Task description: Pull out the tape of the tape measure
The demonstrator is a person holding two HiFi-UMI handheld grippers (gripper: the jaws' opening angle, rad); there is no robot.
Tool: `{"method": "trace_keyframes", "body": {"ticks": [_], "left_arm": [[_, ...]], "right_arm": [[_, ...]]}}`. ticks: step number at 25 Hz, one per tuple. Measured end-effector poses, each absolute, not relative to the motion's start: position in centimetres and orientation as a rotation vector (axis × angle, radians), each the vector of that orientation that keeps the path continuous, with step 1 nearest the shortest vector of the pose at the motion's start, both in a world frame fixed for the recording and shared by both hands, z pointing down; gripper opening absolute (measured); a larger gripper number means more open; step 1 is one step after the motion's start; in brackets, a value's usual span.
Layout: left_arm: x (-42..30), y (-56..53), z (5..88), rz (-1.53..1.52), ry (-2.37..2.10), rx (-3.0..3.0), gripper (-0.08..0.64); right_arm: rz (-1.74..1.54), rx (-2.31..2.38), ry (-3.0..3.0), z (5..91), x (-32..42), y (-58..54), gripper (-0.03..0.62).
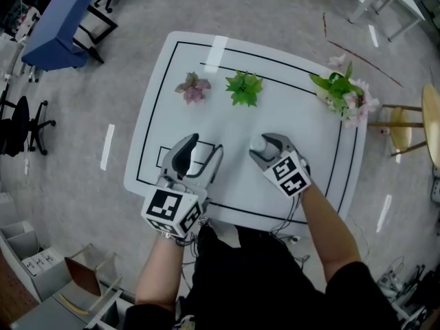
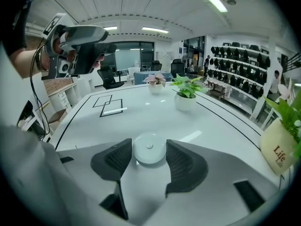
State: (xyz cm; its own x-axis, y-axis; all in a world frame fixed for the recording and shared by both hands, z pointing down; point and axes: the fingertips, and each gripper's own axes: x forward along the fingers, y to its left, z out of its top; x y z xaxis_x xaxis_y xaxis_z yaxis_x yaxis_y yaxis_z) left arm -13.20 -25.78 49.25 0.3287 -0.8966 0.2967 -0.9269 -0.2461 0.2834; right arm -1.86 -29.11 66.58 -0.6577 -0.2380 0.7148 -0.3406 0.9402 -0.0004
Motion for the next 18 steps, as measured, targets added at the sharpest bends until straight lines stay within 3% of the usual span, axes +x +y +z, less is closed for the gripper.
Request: {"method": "trace_keyframes", "body": {"ticks": [18], "left_arm": [[-12.0, -25.0, 48.2, 0.145, -1.472, 2.307, 0.219]], "right_arm": [[0.181, 0.383, -2.368, 62.2, -1.7, -28.7, 0.213]]}}
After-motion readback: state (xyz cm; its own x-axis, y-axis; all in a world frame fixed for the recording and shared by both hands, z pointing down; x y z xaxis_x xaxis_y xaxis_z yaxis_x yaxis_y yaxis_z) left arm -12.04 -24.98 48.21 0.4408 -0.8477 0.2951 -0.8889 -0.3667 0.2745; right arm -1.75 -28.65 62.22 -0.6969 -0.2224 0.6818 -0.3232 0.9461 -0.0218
